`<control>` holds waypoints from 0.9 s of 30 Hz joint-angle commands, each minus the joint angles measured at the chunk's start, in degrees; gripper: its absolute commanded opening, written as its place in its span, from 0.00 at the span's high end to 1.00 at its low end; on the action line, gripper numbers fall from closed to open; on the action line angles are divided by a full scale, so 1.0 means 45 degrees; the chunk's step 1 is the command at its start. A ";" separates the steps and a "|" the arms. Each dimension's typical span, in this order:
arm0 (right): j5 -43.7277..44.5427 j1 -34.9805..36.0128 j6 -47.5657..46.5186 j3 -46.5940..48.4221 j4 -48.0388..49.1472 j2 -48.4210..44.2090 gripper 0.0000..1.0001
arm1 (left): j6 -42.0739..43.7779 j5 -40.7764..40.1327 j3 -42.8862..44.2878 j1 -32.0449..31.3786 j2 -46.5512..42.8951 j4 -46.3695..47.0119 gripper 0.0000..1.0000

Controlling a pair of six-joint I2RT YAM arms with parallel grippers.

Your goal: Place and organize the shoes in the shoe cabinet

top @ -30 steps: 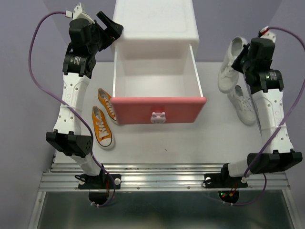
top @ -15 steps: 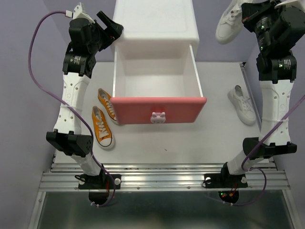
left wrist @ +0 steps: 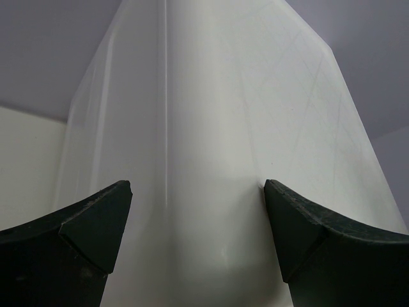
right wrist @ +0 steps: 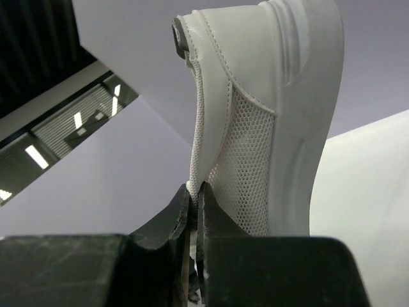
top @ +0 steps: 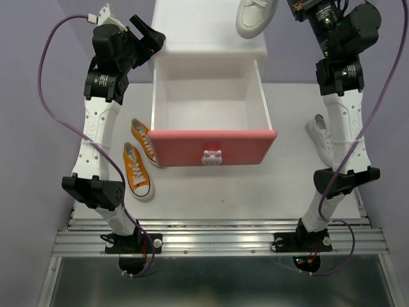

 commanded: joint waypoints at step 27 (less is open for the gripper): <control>-0.0171 0.7895 -0.6185 -0.2441 -0.3087 -0.1598 0.99 | 0.1346 -0.1166 -0.1603 0.0305 0.0385 -0.4034 0.06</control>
